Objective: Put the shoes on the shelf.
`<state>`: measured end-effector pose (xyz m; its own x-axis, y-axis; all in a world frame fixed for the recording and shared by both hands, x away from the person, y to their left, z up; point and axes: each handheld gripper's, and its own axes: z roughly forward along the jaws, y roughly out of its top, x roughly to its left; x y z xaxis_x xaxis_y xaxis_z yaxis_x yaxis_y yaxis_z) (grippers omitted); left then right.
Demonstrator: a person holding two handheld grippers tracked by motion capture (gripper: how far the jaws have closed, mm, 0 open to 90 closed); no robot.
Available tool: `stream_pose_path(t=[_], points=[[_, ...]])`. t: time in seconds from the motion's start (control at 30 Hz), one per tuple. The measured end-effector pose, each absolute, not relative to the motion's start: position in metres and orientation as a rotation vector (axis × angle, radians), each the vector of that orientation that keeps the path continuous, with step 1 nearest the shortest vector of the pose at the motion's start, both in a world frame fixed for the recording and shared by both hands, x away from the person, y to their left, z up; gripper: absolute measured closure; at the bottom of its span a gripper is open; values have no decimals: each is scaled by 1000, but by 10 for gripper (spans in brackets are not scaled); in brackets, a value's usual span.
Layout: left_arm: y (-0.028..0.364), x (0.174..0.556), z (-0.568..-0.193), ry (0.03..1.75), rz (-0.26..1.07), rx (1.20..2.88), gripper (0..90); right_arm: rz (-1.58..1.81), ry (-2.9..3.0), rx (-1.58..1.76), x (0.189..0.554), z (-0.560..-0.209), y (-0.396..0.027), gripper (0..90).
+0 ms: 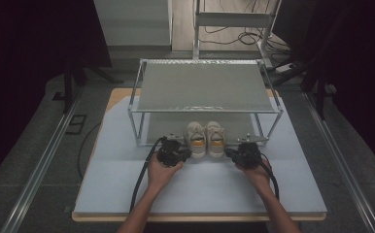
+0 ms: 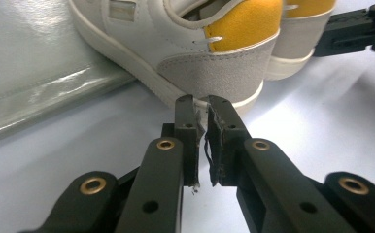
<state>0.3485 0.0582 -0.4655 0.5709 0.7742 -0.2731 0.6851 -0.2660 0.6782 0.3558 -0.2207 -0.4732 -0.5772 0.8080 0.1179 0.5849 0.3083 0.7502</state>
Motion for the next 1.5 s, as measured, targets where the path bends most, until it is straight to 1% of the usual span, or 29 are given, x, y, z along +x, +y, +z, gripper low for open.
stream_pose_path(t=[0.27, 0.43, 0.63, 0.93, 1.3, 1.4, 1.5], points=[[55, 344, -463, 1143, 130, 2016, 807, 1151, 2305, 1253, 354, -474, -218, 841], [52, 339, -461, 1119, 118, 2019, 805, 1174, 2320, 1224, 346, -473, -215, 842], [47, 342, -460, 1116, 125, 2027, 805, 1181, 2330, 1193, 344, -471, -208, 843], [47, 345, -461, 1122, 136, 2019, 817, 1192, 2330, 1195, 344, -471, -208, 843], [48, 363, -465, 1156, 158, 2014, 816, 1193, 2327, 1194, 344, -472, -207, 846], [47, 368, -465, 1169, 185, 2014, 814, 1201, 2332, 1194, 342, -472, -206, 848], [48, 371, -465, 1169, 178, 2016, 814, 1200, 2334, 1177, 341, -472, -203, 859]])
